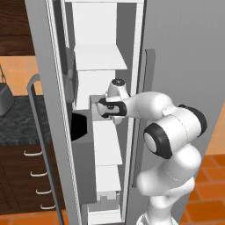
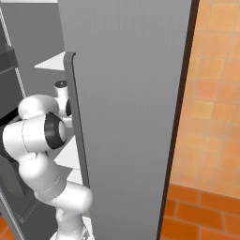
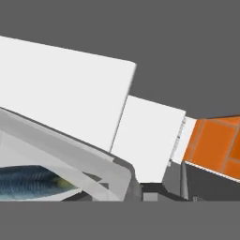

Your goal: Take the meat container that has the fish and place it on the second highest rack of the freezer. Then take the vegetable container that has the corn and tomato and place it on the highest rack of the freezer.

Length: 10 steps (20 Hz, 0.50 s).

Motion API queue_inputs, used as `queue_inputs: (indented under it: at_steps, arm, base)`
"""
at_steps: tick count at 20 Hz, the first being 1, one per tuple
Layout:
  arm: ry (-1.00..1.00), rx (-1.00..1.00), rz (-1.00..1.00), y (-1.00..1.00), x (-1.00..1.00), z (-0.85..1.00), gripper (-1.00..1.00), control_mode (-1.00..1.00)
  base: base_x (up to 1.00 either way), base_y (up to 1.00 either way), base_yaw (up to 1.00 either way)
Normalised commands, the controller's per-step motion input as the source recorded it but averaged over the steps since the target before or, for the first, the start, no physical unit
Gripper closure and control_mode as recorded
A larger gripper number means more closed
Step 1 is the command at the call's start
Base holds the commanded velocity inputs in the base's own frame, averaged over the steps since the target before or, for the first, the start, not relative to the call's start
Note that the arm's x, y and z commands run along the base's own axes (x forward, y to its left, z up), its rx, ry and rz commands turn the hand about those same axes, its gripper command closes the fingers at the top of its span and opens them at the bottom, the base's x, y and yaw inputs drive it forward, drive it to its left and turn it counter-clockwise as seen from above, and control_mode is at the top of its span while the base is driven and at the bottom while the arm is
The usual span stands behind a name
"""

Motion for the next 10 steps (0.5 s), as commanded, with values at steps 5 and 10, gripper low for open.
queue_inputs:
  at_steps: [5, 10]
  arm:
    - [0.00, 0.00, -0.02, 0.14, 0.32, -0.31, 1.00, -1.00]
    - [0.04, 0.00, -0.04, 0.00, 0.46, -0.05, 1.00, -1.00]
  base:
    - [0.00, 0.00, 0.00]
    - [0.00, 0.00, 0.00]
